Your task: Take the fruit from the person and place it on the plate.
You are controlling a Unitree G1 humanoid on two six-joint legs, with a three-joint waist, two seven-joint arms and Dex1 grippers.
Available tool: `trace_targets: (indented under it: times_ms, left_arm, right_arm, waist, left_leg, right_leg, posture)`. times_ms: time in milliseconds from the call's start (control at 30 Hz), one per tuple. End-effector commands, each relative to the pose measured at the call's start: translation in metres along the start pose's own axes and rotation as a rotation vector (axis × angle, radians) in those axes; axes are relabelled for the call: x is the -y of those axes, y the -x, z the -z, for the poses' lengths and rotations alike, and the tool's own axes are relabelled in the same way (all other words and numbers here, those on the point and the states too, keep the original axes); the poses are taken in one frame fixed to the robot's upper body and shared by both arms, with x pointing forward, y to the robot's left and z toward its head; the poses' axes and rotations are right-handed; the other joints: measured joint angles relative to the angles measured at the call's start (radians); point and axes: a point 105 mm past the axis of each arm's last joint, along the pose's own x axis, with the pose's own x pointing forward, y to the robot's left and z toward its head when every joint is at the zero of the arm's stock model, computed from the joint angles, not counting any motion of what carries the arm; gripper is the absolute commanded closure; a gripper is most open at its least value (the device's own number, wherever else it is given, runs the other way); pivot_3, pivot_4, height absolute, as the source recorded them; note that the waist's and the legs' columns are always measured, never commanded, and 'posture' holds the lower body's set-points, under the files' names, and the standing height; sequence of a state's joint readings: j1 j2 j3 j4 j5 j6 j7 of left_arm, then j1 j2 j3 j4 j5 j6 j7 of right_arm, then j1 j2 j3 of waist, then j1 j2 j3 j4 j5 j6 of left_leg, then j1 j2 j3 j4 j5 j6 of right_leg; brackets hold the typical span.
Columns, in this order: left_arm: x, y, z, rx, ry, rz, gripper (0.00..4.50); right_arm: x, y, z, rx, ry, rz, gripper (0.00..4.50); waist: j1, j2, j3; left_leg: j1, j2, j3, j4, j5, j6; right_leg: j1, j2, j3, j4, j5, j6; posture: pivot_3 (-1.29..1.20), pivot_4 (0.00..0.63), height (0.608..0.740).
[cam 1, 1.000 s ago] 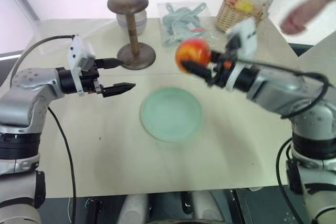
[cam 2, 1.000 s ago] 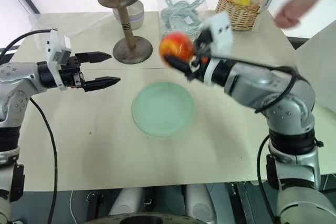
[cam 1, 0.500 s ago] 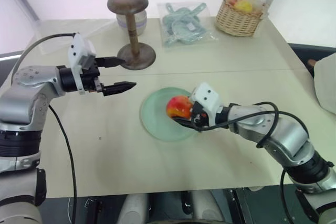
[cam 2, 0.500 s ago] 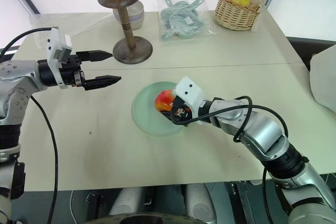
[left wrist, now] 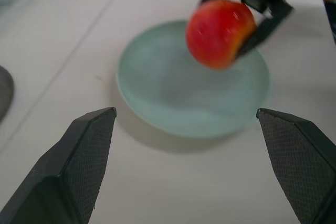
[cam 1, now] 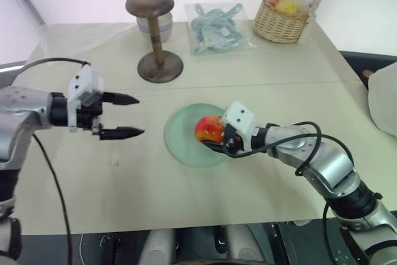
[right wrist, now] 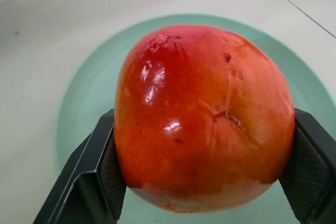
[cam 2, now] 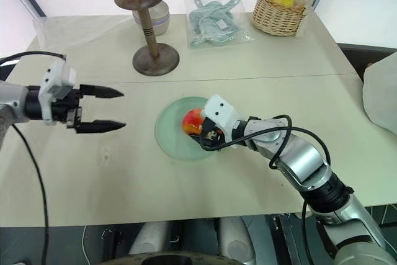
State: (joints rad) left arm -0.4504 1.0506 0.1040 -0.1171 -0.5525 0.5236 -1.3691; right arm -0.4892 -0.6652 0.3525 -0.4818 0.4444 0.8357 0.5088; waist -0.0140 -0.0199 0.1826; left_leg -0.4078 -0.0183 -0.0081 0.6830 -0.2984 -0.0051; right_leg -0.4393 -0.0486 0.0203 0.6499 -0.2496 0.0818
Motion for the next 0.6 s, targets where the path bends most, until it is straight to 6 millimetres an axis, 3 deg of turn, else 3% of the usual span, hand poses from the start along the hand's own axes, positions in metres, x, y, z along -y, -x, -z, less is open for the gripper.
trace_targets:
  times_ms: [33,233,300,333,600]
  left_arm:
    - [0.002,0.011,-0.009,-0.008,-0.058,0.011,0.00]
    - [0.004,0.010,-0.006,-0.026,-0.068,0.036,0.00]
    - [0.004,0.009,-0.005,-0.031,-0.068,0.044,0.00]
    - [0.004,0.009,-0.004,-0.033,-0.069,0.046,0.00]
    - [0.002,0.005,-0.005,-0.026,-0.073,0.049,0.00]
  right_arm:
    - [0.004,0.002,-0.011,0.048,0.026,0.015,1.40]
    - [0.006,0.001,-0.013,0.063,0.021,0.023,1.40]
    - [0.008,0.000,-0.014,0.070,0.020,0.032,0.38]
    - [0.009,0.000,-0.015,0.074,0.017,0.037,0.07]
    - [0.017,0.004,-0.015,0.071,0.005,0.078,0.07]
  waist:
    - [0.003,0.000,0.000]
    - [0.000,0.000,0.000]
    - [0.000,0.000,0.000]
    - [-0.001,0.000,0.000]
    - [0.000,0.000,0.000]
  left_leg:
    - [0.000,0.000,0.000,0.000,0.000,0.000]
    - [0.000,0.000,0.000,0.001,0.000,0.000]
    - [0.000,0.000,0.000,0.001,0.000,0.000]
    - [0.000,0.000,0.000,0.001,0.000,0.000]
    - [0.000,0.000,0.000,0.001,0.000,0.000]
  right_leg:
    - [0.000,0.000,0.000,0.000,0.000,0.000]
    - [0.001,0.000,-0.001,0.000,0.000,0.000]
    - [0.001,0.001,-0.001,0.000,0.000,0.000]
    - [0.001,0.001,-0.001,0.000,0.000,0.000]
    - [0.001,0.001,-0.001,0.000,0.000,0.000]
  posture:
    - [0.00,0.150,0.740]
    - [0.00,0.150,0.740]
    - [0.00,0.150,0.740]
    - [0.00,0.150,0.740]
    - [0.00,0.150,0.740]
